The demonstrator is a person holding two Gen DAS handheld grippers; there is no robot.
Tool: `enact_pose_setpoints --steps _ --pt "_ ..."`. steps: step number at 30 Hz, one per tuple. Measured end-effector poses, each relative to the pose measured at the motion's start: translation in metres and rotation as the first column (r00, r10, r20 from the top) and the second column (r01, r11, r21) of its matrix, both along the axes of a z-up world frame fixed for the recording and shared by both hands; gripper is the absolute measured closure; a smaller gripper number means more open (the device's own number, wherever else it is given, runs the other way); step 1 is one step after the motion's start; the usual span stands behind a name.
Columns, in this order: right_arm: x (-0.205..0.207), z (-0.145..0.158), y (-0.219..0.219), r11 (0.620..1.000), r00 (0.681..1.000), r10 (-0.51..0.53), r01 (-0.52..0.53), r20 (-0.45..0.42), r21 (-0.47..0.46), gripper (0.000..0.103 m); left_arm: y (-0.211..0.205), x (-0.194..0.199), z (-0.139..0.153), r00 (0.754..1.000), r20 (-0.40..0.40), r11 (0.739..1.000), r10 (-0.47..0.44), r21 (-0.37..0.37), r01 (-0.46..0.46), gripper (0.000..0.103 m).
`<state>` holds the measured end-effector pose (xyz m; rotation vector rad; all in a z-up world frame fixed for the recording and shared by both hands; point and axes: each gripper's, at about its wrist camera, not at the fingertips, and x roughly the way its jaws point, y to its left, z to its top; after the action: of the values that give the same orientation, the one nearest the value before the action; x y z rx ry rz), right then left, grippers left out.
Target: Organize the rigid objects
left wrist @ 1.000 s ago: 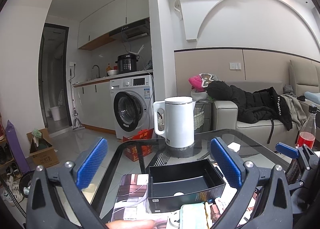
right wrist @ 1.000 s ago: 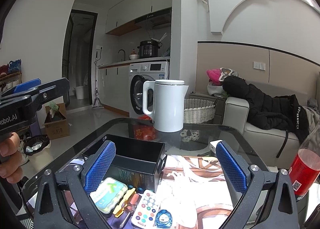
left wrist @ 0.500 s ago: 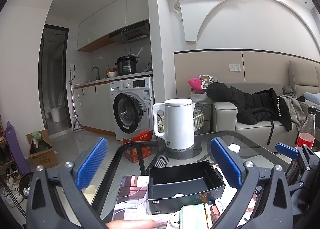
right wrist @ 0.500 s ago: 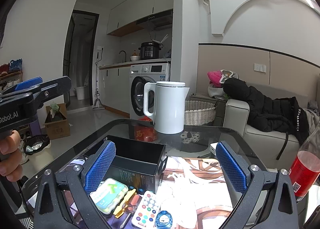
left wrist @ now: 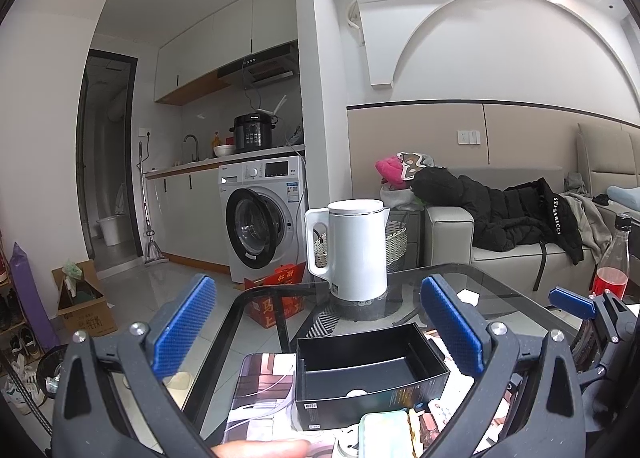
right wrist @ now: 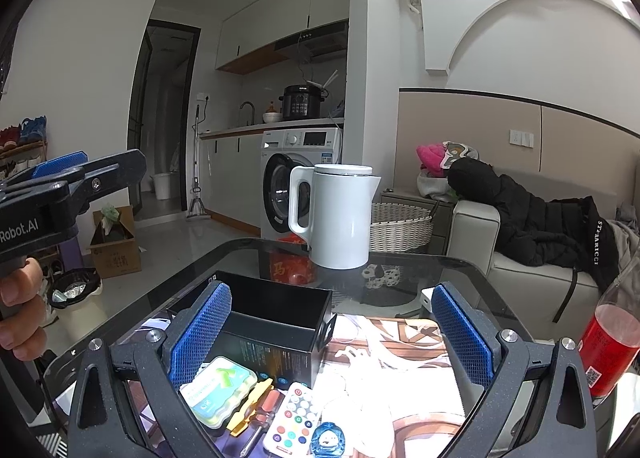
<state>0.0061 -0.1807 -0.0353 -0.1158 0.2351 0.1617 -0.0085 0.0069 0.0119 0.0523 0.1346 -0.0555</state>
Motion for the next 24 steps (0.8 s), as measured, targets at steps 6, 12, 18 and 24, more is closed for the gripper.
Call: enact_pose_setpoints --steps 6,12,18,24 --pt "-0.0002 -0.0008 0.0013 1.0 1.0 0.004 -0.004 -0.002 -0.004 0.001 0.0013 -0.0005 -0.0001 1.0 0.002 1.0 -0.002 -0.001 0.002 0.0" --pt "-0.0013 -0.0001 0.0025 1.0 1.0 0.008 -0.008 0.007 -0.01 0.001 0.0029 -0.0022 0.0 1.0 0.006 1.0 -0.003 -0.007 0.003 0.0" --pt "0.0005 0.0009 0.0015 1.0 1.0 0.008 -0.007 0.01 -0.009 0.001 0.0005 -0.0032 -0.0002 1.0 0.003 1.0 -0.009 0.004 0.009 0.0" --pt "0.004 0.0027 0.0003 1.0 1.0 0.003 -0.003 0.003 -0.015 0.001 -0.0001 0.0002 -0.002 1.0 -0.022 1.0 -0.004 0.007 0.004 0.0"
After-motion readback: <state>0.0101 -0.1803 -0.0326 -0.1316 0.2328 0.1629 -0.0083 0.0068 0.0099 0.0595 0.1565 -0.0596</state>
